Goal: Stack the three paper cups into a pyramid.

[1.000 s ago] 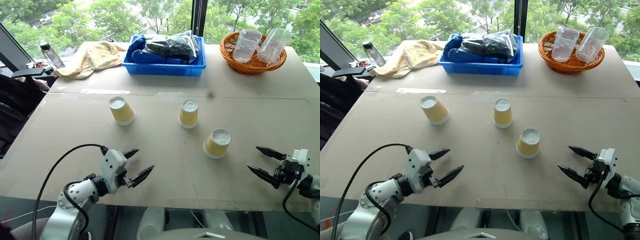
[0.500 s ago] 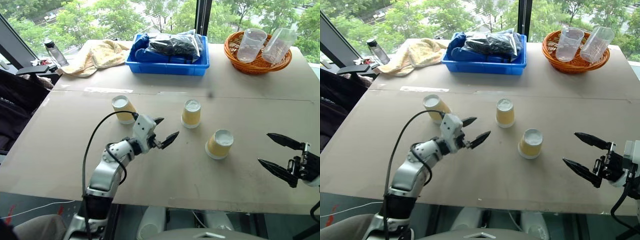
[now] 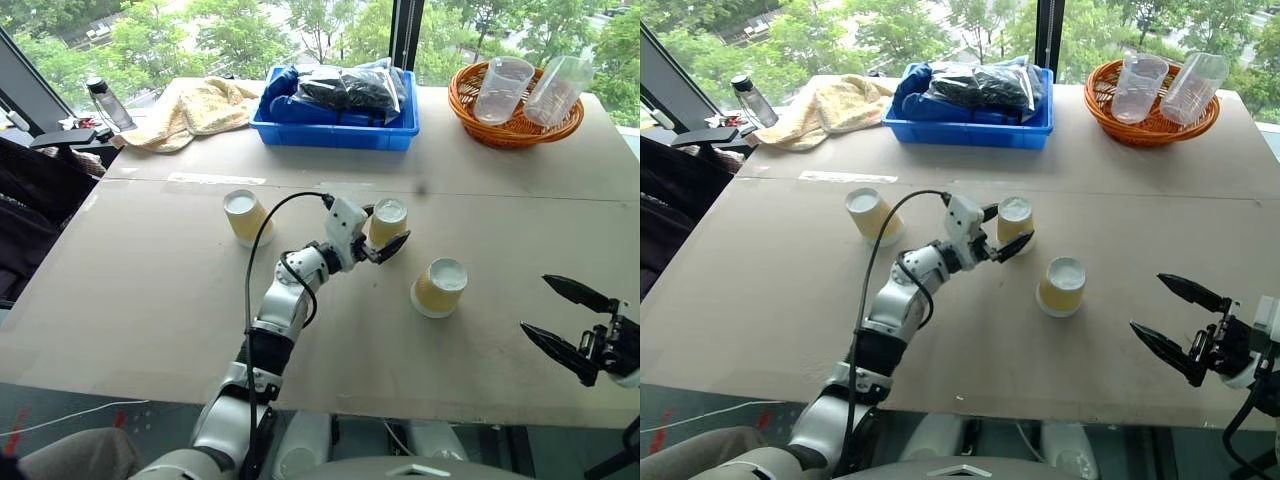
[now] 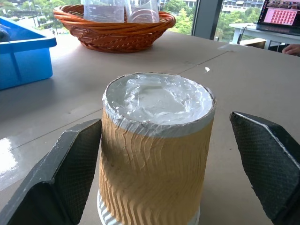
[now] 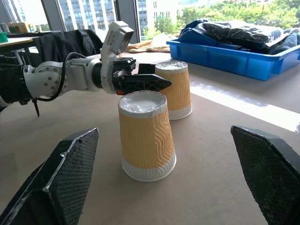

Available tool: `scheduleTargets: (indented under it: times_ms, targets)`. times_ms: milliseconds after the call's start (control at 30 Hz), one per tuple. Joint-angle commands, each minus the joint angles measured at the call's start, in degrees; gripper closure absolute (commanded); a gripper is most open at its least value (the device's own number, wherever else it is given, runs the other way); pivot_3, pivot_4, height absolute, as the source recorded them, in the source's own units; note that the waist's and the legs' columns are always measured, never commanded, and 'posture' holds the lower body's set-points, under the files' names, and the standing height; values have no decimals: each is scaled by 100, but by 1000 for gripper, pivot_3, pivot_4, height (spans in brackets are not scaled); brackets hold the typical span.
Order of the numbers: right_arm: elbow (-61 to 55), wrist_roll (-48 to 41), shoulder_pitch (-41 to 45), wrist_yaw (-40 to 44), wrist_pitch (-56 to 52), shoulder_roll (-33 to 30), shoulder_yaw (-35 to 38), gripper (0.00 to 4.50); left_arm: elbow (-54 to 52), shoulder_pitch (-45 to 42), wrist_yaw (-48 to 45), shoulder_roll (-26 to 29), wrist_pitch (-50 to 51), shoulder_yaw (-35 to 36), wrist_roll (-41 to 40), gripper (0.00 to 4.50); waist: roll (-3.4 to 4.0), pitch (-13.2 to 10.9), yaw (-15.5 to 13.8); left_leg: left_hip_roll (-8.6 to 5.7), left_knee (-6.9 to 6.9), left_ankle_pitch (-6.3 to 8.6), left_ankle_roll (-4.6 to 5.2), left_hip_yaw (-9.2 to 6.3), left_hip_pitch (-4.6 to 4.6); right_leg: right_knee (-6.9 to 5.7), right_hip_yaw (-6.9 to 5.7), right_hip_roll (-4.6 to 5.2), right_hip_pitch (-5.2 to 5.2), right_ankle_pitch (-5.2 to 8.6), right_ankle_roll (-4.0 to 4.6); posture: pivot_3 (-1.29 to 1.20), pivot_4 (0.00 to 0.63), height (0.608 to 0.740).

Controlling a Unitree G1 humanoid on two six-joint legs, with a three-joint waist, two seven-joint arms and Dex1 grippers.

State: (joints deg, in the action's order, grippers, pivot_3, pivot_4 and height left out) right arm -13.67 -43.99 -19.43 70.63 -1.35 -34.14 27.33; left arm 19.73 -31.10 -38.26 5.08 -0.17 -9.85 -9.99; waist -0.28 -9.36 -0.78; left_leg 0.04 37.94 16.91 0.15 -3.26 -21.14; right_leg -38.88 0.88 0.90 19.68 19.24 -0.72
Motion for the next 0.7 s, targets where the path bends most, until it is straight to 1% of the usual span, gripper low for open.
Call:
scheduleTargets:
  times_ms: [33,200,233,300,333,367,400,500,567,700]
  targets:
    - [-52,15,-6,69,164,24,98,0,278,-346,39,-173,-355,-36,135,44,0,0,-7,0,8,0,0,-3,-6,0,-6,0,0,0,-1,0,150,740]
    - [17,29,-24,125,244,79,134,0,580,-493,113,-186,-614,56,243,44,0,0,8,0,23,0,0,-8,-17,0,-10,0,1,-1,-3,0,150,740]
    - [35,32,-31,133,263,88,141,0,620,-504,76,-175,-629,53,241,268,0,0,7,0,23,0,0,-8,-17,-1,-11,0,1,-1,-3,0,150,740]
    - [62,34,-40,138,292,93,148,0,654,-502,-14,-155,-617,36,233,922,0,0,4,0,23,0,0,-9,-18,-2,-13,0,2,-1,-3,0,150,740]
    - [78,35,-45,147,306,92,151,0,646,-487,-53,-142,-601,20,237,1348,0,0,4,0,23,0,0,-9,-18,-3,-13,0,2,-1,-3,0,150,740]
    - [101,38,-48,162,322,92,154,0,621,-461,-97,-124,-582,-10,249,1884,0,0,2,0,23,0,0,-9,-18,-3,-13,0,2,-1,-3,0,150,740]
    - [121,43,-49,175,336,91,154,0,591,-436,-129,-112,-567,-28,254,2211,0,0,2,0,24,0,0,-9,-18,-3,-13,0,2,-1,-3,0,150,740]
    - [164,57,-38,200,363,90,141,0,378,-332,-263,-54,-474,-68,221,2246,1,0,1,0,25,0,0,-10,-18,-3,-13,0,2,-1,-3,0,150,740]
    - [204,62,-22,224,384,83,126,0,-84,-132,-657,104,-269,-150,42,2246,1,1,12,0,25,0,0,-10,-18,-3,-13,0,2,-1,-3,0,150,740]
    - [357,87,28,323,429,55,90,0,-1386,396,-1547,716,457,-363,-413,2246,4,2,28,3,24,-1,-1,-9,-18,-3,-10,-1,3,-1,-2,0,150,740]
